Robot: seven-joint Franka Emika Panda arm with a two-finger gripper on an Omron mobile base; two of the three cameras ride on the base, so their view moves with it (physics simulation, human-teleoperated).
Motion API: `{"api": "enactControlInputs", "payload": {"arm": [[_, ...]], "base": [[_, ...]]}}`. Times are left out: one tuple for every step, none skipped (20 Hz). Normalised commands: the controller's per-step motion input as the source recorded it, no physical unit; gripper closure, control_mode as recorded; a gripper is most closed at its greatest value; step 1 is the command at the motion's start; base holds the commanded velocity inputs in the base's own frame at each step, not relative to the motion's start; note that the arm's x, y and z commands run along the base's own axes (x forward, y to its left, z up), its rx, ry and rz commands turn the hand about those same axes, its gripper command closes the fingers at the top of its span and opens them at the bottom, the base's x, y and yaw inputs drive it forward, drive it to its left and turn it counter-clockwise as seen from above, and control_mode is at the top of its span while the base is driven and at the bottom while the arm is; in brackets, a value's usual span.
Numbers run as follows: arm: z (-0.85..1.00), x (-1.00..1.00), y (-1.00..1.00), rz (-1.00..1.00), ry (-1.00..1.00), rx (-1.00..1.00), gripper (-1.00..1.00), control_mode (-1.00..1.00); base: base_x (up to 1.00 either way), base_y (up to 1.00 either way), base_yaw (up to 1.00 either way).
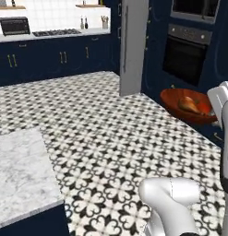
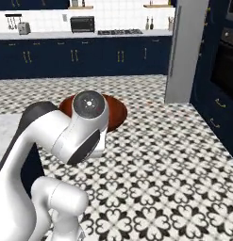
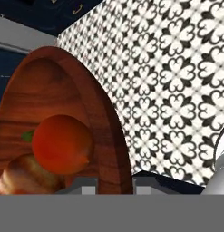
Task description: Pick the chicken drumstick and tomato from their plates and place them in the bowl. Then put the bowl in the fridge.
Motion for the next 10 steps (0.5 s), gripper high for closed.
{"api": "enactControlInputs", "payload": {"arm": [[0.00,0.00,0.00,0.00,0.00,0.00,1.00,1.00],[0.00,0.00,0.00,0.00,0.00,0.00,1.00,1.00],[0.00,0.00,0.00,0.00,0.00,0.00,1.00,1.00],[0.00,0.00,0.00,0.00,0.00,0.00,1.00,1.00],[0.00,0.00,0.00,0.00,0.00,0.00,1.00,1.00],[0.00,0.00,0.00,0.00,0.00,0.00,1.00,1.00],[0.00,0.00,0.00,0.00,0.00,0.00,1.00,1.00],[0.00,0.00,0.00,0.00,0.00,0.00,1.00,1.00],[0.00,0.00,0.00,0.00,0.00,0.00,1.00,1.00],[0.00,0.00,0.00,0.00,0.00,0.00,1.00,1.00]], "base": [[1.00,-0.24,0.75],[1.00,-0.23,0.77],[1.00,-0.19,0.80],[1.00,-0.19,0.80],[1.00,-0.24,0.80],[1.00,-0.28,0.78],[1.00,-0.29,0.78],[1.00,-0.32,0.78],[0.99,-0.36,0.77],[0.98,-0.39,0.75]]}}
